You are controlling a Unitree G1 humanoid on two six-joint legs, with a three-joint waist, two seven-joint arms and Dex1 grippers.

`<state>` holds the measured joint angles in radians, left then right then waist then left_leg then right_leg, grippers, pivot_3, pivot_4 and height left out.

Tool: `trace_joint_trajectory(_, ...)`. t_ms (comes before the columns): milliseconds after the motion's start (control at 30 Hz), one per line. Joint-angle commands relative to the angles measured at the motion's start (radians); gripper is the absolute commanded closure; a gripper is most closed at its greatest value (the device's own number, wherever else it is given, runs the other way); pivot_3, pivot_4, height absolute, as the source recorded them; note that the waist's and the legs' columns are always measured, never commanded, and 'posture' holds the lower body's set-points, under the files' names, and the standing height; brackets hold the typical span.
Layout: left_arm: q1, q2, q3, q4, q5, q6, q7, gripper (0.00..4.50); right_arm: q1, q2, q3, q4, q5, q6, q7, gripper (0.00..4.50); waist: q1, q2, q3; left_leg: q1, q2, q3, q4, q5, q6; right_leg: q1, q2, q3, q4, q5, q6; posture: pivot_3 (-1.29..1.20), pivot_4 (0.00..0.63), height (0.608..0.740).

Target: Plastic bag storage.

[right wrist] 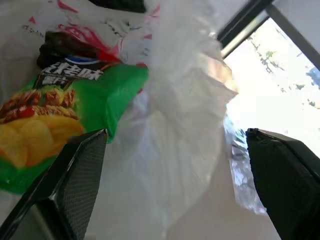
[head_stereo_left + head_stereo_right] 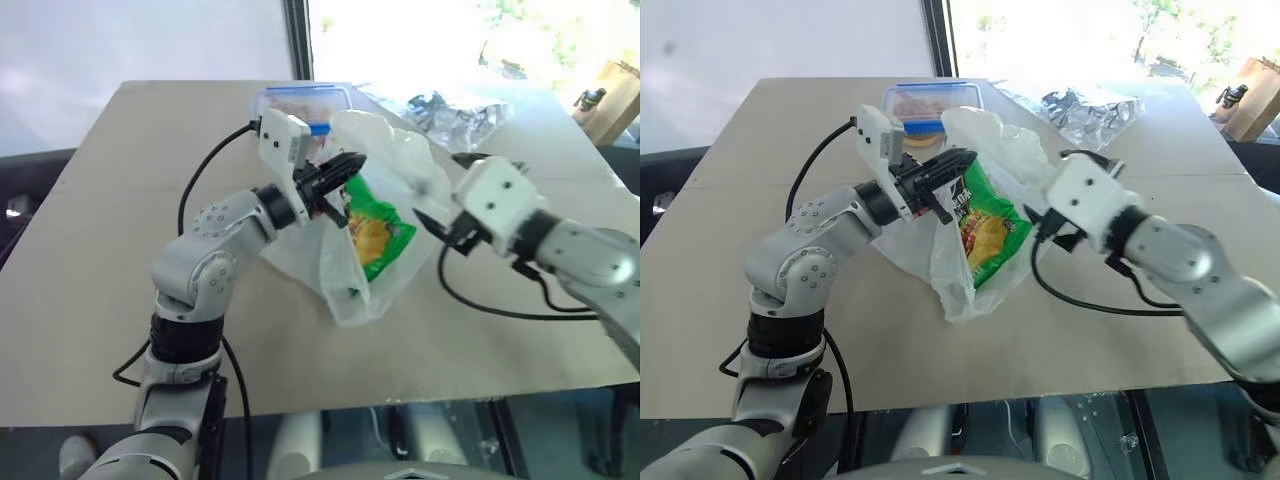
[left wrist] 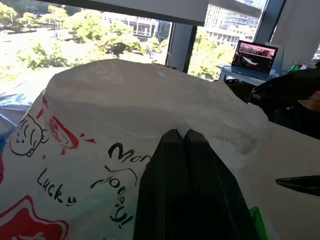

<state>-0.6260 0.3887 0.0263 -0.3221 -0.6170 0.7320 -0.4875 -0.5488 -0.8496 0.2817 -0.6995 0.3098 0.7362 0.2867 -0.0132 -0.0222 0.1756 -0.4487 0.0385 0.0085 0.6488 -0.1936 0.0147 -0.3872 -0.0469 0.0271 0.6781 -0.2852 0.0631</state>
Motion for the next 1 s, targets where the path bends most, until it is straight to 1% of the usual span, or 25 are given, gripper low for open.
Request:
trace_joint_trajectory(33,-0.004,0.004,0.006,-0.028,0.006,-0.022,-0.008,4.50,-0.068,0.037,0.053,0.066,-0.129,-0.070,0.020,0.04,0.003,0.000,0.000,0.000,0.000,0.000,0.000,0.000,0.000,0.000,0.000,0.000,0.000,0.000,0.000,0.00,0.150,0.740)
trace_joint_trajectory(67,-0.001,0.004,0.008,-0.032,0.007,-0.021,-0.007,4.50,-0.084,0.049,0.063,0.090,-0.159,-0.080,0.023,0.04,0.003,0.000,0.000,-0.001,0.000,0.000,0.000,0.000,0.000,0.000,0.000,0.000,0.000,0.000,0.000,0.00,0.150,0.740)
trace_joint_trajectory(167,0.011,0.010,0.013,-0.044,0.009,-0.019,-0.005,4.50,-0.110,0.070,0.068,0.140,-0.244,-0.110,0.028,0.84,0.006,0.000,0.000,-0.001,-0.001,0.000,0.000,0.000,0.000,0.000,-0.001,0.000,-0.001,0.000,0.000,0.00,0.150,0.740)
trace_joint_trajectory(200,0.014,0.012,0.015,-0.047,0.009,-0.018,-0.005,4.50,-0.114,0.078,0.062,0.150,-0.260,-0.118,0.034,1.37,0.006,0.000,0.000,-0.001,-0.001,0.000,0.000,0.000,0.000,0.000,-0.001,-0.001,-0.001,0.000,0.000,0.00,0.150,0.740)
trace_joint_trajectory(233,0.017,0.014,0.015,-0.048,0.010,-0.019,-0.005,4.50,-0.117,0.087,0.056,0.160,-0.271,-0.124,0.040,1.77,0.006,0.000,0.000,-0.001,-0.001,0.000,0.000,0.000,0.000,0.000,-0.001,-0.001,0.000,0.000,0.000,0.00,0.150,0.740)
trace_joint_trajectory(300,0.021,0.015,0.012,-0.045,0.016,-0.024,-0.006,4.50,-0.121,0.102,0.047,0.185,-0.295,-0.142,0.055,2.90,0.004,0.000,0.000,-0.001,0.000,0.000,0.000,0.000,0.000,0.000,-0.001,-0.001,0.000,0.000,0.000,0.00,0.150,0.740)
trace_joint_trajectory(333,0.020,0.015,0.008,-0.042,0.019,-0.026,-0.006,4.50,-0.122,0.112,0.039,0.197,-0.303,-0.149,0.060,3.24,0.003,0.000,0.000,-0.001,0.000,0.000,0.000,0.000,0.000,0.000,-0.001,-0.001,0.000,0.000,0.000,0.00,0.150,0.740)
trace_joint_trajectory(367,0.016,0.018,0.001,-0.033,0.029,-0.034,-0.011,4.50,-0.123,0.131,0.021,0.210,-0.298,-0.149,0.060,3.82,0.003,0.000,0.000,-0.001,0.000,0.000,0.000,0.000,0.000,0.000,-0.001,-0.001,0.000,0.000,0.000,0.00,0.150,0.740)
trace_joint_trajectory(400,0.007,0.021,-0.008,-0.017,0.043,-0.047,-0.021,4.50,-0.128,0.147,0.001,0.223,-0.292,-0.148,0.063,4.17,0.003,0.000,0.000,-0.001,0.000,0.000,0.000,0.000,0.000,0.000,-0.001,-0.001,0.000,0.000,0.000,0.00,0.150,0.740)
trace_joint_trajectory(433,-0.003,0.023,-0.013,0.000,0.054,-0.056,-0.028,4.50,-0.133,0.159,-0.016,0.234,-0.289,-0.148,0.066,4.40,0.003,0.000,0.000,-0.001,0.000,0.000,0.000,0.000,0.000,0.000,-0.001,-0.001,0.000,0.000,0.000,0.00,0.150,0.740)
trace_joint_trajectory(600,-0.140,0.026,-0.030,0.196,0.144,-0.165,-0.084,4.50,-0.171,0.197,-0.132,0.271,-0.288,-0.095,0.055,4.40,0.011,0.000,0.000,-0.001,-0.001,0.000,0.000,0.000,0.000,0.000,-0.001,-0.002,0.000,0.000,0.000,0.00,0.150,0.740)
trace_joint_trajectory(767,-0.310,0.004,-0.060,0.462,0.238,-0.345,-0.185,4.50,-0.197,0.207,-0.260,0.267,-0.311,0.008,0.000,4.40,0.018,0.000,0.000,-0.001,-0.001,0.000,0.000,0.000,0.000,0.000,-0.001,-0.002,0.000,0.000,0.000,0.00,0.150,0.740)
trace_joint_trajectory(900,-0.428,-0.026,-0.067,0.661,0.291,-0.482,-0.248,4.50,-0.194,0.208,-0.323,0.220,-0.317,0.107,-0.019,4.40,0.024,0.000,0.000,-0.003,-0.001,0.001,0.000,0.000,0.000,-0.002,-0.001,-0.002,0.000,0.000,0.000,0.00,0.150,0.740)
trace_joint_trajectory(1000,-0.489,-0.042,-0.067,0.767,0.318,-0.551,-0.293,4.50,-0.176,0.210,-0.349,0.151,-0.306,0.195,-0.014,4.40,0.027,0.000,0.000,-0.006,-0.001,0.001,0.000,0.000,0.000,-0.005,-0.001,-0.001,0.000,0.000,0.000,0.00,0.150,0.740)
